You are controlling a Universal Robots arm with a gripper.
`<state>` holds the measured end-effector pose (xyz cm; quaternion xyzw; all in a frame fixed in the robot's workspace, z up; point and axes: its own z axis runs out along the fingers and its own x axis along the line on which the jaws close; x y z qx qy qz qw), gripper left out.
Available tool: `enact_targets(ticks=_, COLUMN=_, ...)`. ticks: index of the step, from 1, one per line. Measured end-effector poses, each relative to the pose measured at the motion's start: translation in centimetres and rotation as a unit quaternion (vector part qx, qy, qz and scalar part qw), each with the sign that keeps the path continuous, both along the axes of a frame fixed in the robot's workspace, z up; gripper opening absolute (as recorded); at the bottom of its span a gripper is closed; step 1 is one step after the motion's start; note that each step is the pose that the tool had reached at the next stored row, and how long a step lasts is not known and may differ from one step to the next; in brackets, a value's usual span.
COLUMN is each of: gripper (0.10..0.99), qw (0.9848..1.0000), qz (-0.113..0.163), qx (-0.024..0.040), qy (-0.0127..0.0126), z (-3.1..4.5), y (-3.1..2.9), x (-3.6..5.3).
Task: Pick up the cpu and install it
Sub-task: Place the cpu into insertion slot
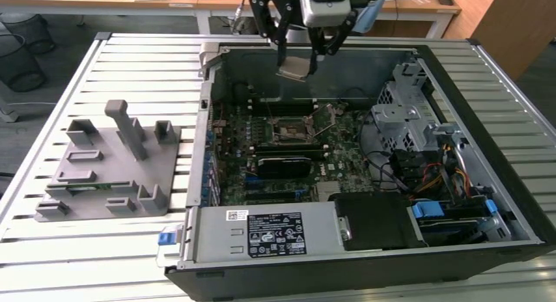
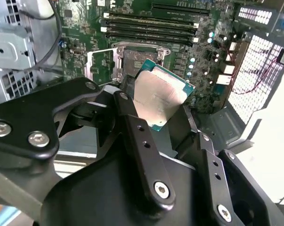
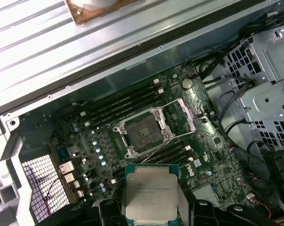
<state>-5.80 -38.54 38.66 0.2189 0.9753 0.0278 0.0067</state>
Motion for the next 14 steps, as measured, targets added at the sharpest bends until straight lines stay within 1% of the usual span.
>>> enact_targets(ticks=3, gripper=0.529, qw=0.9997, qz=-0.025, qx=-0.0001, qy=-0.0001, z=-0.04, y=0.0, x=0.0)
enact_targets(ticks=7, gripper=0.529, qw=0.9985, qz=-0.055, qx=-0.0006, qy=-0.0003, z=-0.08, y=0.0, x=0.0)
enact_targets(ticks=10, gripper=0.529, qw=0.997, qz=-0.078, qx=-0.001, qy=-0.0004, z=-0.11, y=0.0, x=0.0)
enact_targets(ticks=14, gripper=0.529, qw=0.9941, qz=-0.108, qx=-0.0019, qy=-0.0006, z=-0.14, y=0.0, x=0.0)
